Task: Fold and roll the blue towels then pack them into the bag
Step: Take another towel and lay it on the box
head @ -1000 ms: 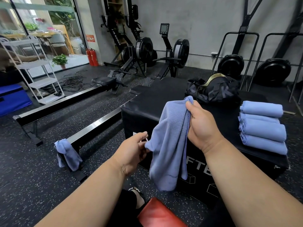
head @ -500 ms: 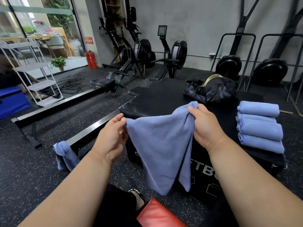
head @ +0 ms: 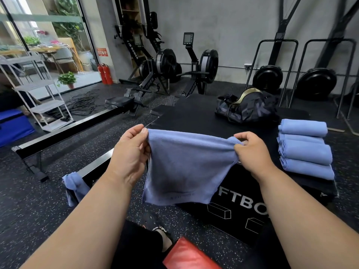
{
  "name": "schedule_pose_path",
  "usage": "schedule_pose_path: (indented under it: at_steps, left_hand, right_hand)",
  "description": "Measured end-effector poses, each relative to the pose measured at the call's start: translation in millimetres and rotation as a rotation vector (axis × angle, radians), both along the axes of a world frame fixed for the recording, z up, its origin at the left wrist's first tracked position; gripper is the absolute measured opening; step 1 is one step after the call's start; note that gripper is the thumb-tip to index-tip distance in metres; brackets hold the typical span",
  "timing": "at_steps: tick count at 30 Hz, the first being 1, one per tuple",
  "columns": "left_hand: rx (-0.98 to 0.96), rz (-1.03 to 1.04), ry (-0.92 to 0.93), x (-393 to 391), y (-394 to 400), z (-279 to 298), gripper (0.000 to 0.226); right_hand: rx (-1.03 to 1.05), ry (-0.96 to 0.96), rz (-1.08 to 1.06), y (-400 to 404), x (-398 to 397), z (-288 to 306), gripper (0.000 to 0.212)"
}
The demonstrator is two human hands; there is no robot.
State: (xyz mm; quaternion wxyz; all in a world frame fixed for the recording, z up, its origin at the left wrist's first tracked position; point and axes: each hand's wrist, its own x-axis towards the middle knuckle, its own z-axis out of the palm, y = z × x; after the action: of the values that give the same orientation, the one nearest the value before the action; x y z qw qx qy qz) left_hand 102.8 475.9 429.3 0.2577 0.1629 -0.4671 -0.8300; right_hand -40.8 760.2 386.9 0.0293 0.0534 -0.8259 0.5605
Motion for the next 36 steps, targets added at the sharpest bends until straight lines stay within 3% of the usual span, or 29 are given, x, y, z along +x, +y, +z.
schedule_pose_path:
  at_steps: [6,11,14,19,21,29,32,36]
  left_hand:
    - [-0.085,0.089,-0.043,-5,-7,-3,0.013]
    - [-0.111,0.14,-0.125,-4,-13,-14,0.012]
    - [-0.124,0.16,-0.205,-5,-17,-20,0.014]
    - [-0.168,0.198,-0.284,-6,-25,-31,0.015]
    - [-0.196,0.213,-0.294,-7,-25,-33,0.011]
    - [-0.319,0.236,-0.224,-11,-20,-32,0.015]
    - [-0.323,0.161,-0.181,-9,-18,-35,0.021]
    - [-0.423,0.009,-0.25,-4,-25,-44,0.039]
  right_hand:
    - [-0.509,-0.353,0.104,-4,-6,-5,0.037]
    - [-0.838,-0.348,0.171,-4,-4,-3,0.034]
    - [-0.759,-0.326,0.219,-5,-3,-7,0.033]
    - [-0.284,-0.12,0.176,-3,-5,-18,0.038]
    - [-0.211,-0.071,0.119,-2,-6,-24,0.037]
    - [-0.418,-0.253,0.003,-3,-7,-22,0.036]
    - [-0.391,-0.262,-0.008,-2,-9,-26,0.035]
    - [-0.577,-0.28,0.049,-2,-12,-20,0.029]
